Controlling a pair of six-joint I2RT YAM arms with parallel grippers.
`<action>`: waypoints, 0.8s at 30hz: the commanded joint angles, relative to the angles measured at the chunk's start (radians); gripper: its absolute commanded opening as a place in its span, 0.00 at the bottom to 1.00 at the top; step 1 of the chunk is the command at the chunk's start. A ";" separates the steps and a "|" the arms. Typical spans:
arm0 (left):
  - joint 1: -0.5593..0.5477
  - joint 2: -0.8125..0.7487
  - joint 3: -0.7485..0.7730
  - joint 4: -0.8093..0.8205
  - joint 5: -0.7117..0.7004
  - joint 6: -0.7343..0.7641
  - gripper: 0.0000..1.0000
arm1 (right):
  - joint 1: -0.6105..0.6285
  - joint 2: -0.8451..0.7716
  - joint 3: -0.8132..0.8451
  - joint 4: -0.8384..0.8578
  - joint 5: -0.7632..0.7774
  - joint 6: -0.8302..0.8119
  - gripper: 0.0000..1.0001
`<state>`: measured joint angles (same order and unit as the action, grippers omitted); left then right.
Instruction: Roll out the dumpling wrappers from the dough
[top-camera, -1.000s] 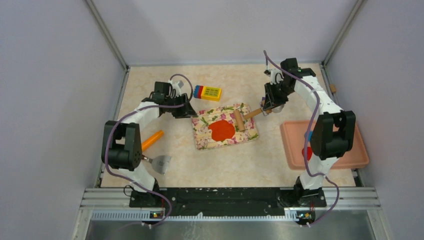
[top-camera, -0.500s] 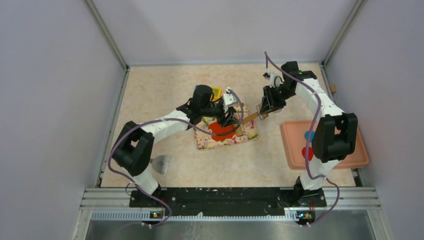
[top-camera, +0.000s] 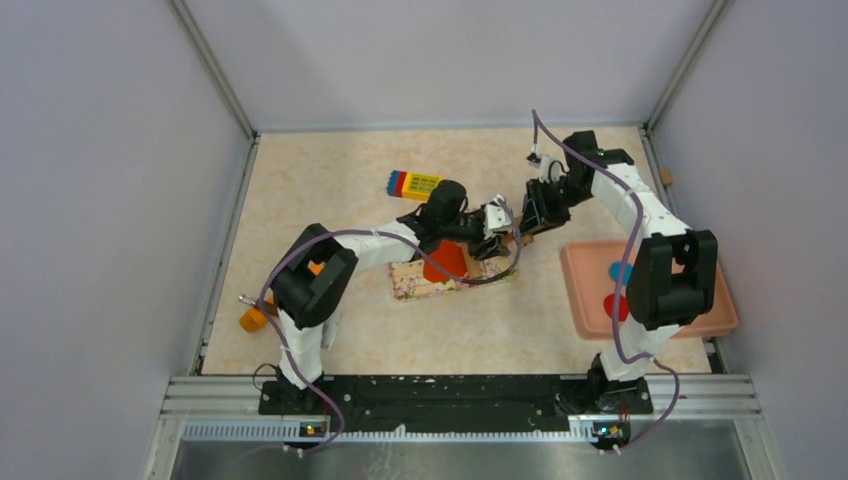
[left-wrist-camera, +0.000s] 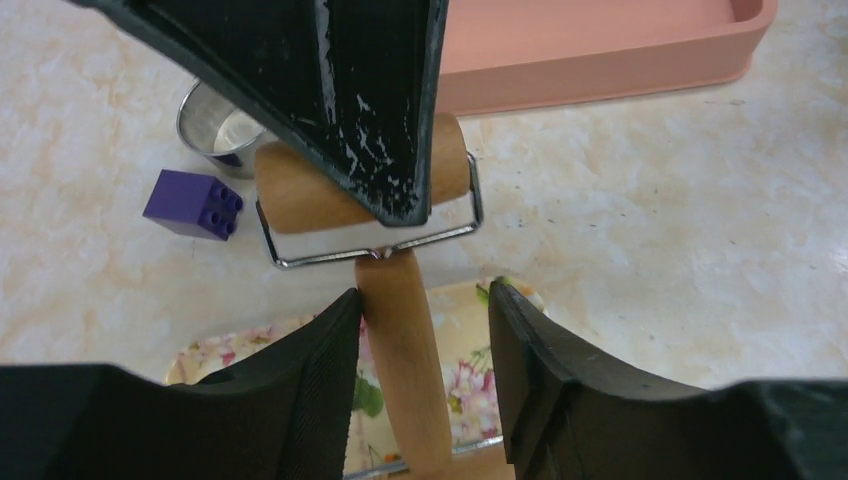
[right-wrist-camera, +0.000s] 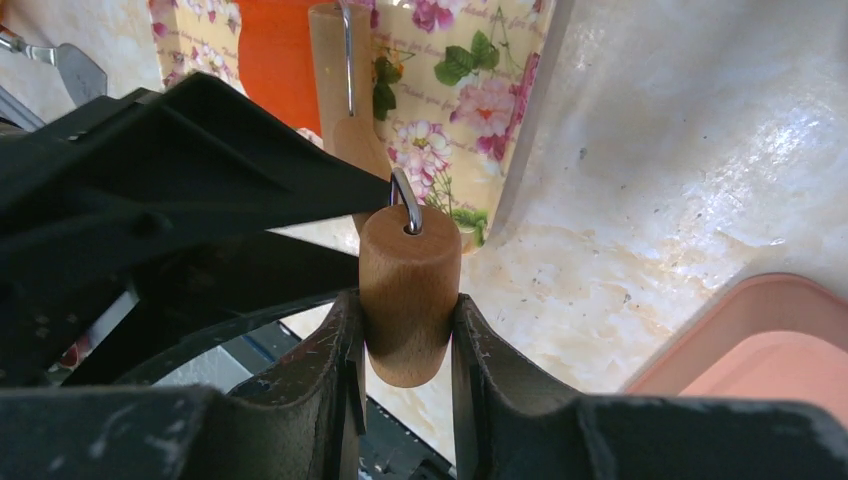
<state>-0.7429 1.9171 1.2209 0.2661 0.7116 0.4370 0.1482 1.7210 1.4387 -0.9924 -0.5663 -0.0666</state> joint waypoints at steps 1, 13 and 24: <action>-0.021 0.064 0.080 0.056 -0.044 0.015 0.46 | -0.009 -0.068 -0.003 0.016 -0.043 0.013 0.00; 0.032 -0.081 0.096 -0.054 -0.090 -0.100 0.00 | -0.159 -0.070 0.136 0.050 -0.148 0.058 0.44; 0.202 -0.298 0.190 -0.816 -0.604 -0.360 0.00 | -0.287 0.031 0.259 0.078 0.122 -0.045 0.65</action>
<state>-0.6460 1.6943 1.3628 -0.2241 0.3336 0.2184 -0.1555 1.7084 1.6531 -0.9146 -0.5804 -0.0330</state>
